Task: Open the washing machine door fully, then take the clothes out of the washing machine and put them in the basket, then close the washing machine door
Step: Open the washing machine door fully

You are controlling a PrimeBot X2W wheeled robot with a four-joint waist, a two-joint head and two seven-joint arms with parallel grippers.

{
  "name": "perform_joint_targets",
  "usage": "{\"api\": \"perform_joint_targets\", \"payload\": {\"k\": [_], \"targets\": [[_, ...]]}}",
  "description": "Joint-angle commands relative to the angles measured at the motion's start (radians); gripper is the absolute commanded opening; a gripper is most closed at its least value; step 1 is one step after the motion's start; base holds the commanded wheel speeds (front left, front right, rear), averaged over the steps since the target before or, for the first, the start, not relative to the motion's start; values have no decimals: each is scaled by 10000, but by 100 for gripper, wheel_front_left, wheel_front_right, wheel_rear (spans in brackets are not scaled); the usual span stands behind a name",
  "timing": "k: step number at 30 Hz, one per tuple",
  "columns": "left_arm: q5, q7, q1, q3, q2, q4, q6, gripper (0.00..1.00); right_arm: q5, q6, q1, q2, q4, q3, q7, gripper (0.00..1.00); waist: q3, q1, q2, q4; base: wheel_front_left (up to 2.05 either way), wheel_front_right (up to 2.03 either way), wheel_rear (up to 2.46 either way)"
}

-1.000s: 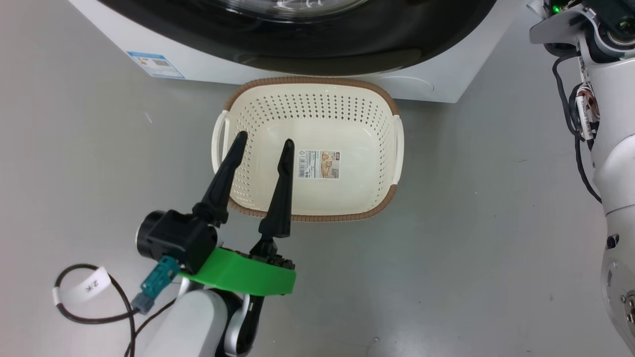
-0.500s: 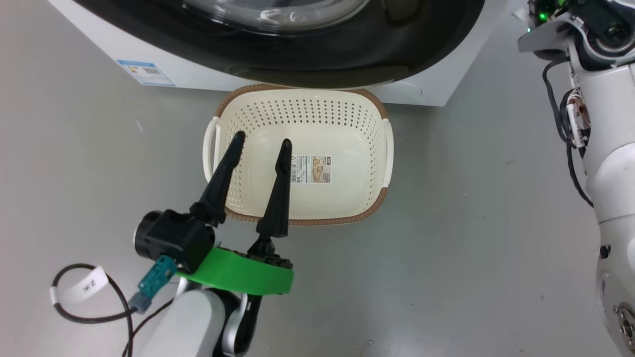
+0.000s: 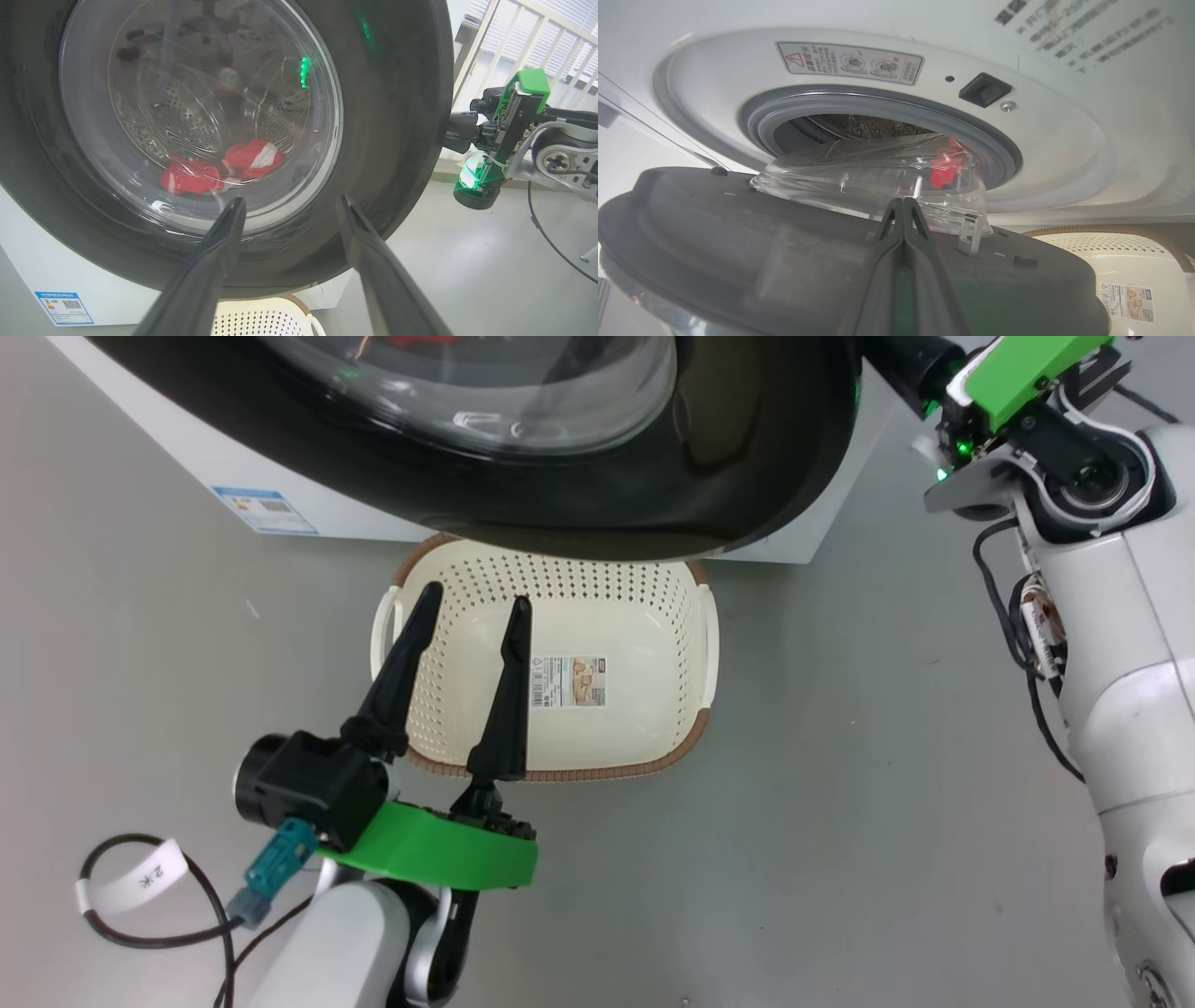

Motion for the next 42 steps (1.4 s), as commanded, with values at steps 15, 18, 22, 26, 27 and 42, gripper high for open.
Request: {"api": "perform_joint_targets", "payload": {"k": [15, 18, 22, 26, 27, 42], "targets": [[-139, 169, 348, 407, 423, -560, 306, 100, 533, 79, 1230, 419, -1032, 770, 130, 0, -792, 0, 0, -147, 0, 0, 0], [-135, 207, 461, 427, 478, -642, 388, 100, 594, 79, 1515, 419, -1162, 779, 175, 0, -982, 0, 0, -145, 0, 0, 0], [-128, 255, 574, 440, 531, -748, 469, 100, 584, 79, 1839, 419, -1316, 775, 205, 0, -1158, 0, 0, -121, 0, 0, 0], [-141, 317, 733, 470, 607, -881, 564, 100, 594, 79, 2286, 419, -1565, 718, 314, 0, -1365, 0, 0, -92, 0, 0, 0], [-147, 328, 774, 480, 626, -909, 587, 100, 607, 79, 2396, 419, -1635, 706, 343, 0, -1417, 0, 0, -87, 0, 0, 0], [-294, 406, 1325, 529, 765, -1246, 811, 100, 1142, 79, 3981, 419, -2947, 1391, 487, 0, -2072, 0, 0, 226, 0, 0, 0]]}}
